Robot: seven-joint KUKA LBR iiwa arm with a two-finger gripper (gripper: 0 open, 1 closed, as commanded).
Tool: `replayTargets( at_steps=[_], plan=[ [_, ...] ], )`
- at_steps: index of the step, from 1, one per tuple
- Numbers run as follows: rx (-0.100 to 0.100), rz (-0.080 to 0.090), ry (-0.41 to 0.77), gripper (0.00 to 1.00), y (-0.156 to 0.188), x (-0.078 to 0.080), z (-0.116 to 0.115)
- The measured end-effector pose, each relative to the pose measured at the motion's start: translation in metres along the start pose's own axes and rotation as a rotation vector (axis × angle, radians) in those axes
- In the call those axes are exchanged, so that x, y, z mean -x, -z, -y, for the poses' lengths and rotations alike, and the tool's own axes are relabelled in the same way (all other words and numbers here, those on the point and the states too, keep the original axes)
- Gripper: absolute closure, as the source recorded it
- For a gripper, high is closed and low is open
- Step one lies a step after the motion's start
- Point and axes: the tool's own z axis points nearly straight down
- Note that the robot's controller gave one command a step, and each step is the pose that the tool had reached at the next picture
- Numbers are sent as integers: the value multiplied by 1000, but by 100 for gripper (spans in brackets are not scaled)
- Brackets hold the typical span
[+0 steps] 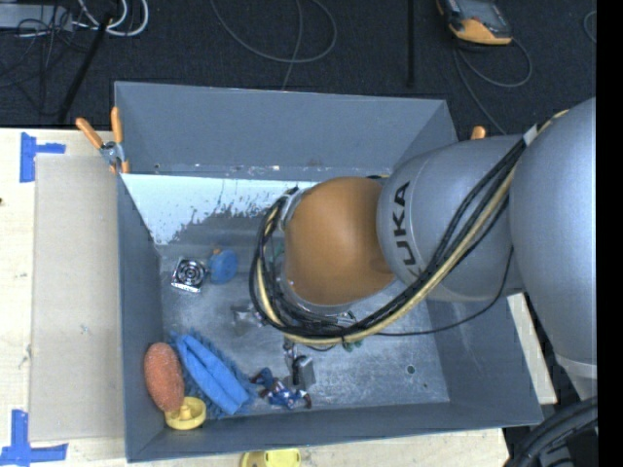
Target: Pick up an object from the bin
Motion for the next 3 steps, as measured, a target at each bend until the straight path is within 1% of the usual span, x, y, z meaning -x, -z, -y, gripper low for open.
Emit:
replayTargets(
  at_steps=[1, 2, 3],
  plan=[
    [0, -3, -127, 0, -11, -1, -7],
    [0, 0, 98, 0, -12, 3, -14],
    [0, -2, 226, 0, -12, -12, -11]
  ],
)
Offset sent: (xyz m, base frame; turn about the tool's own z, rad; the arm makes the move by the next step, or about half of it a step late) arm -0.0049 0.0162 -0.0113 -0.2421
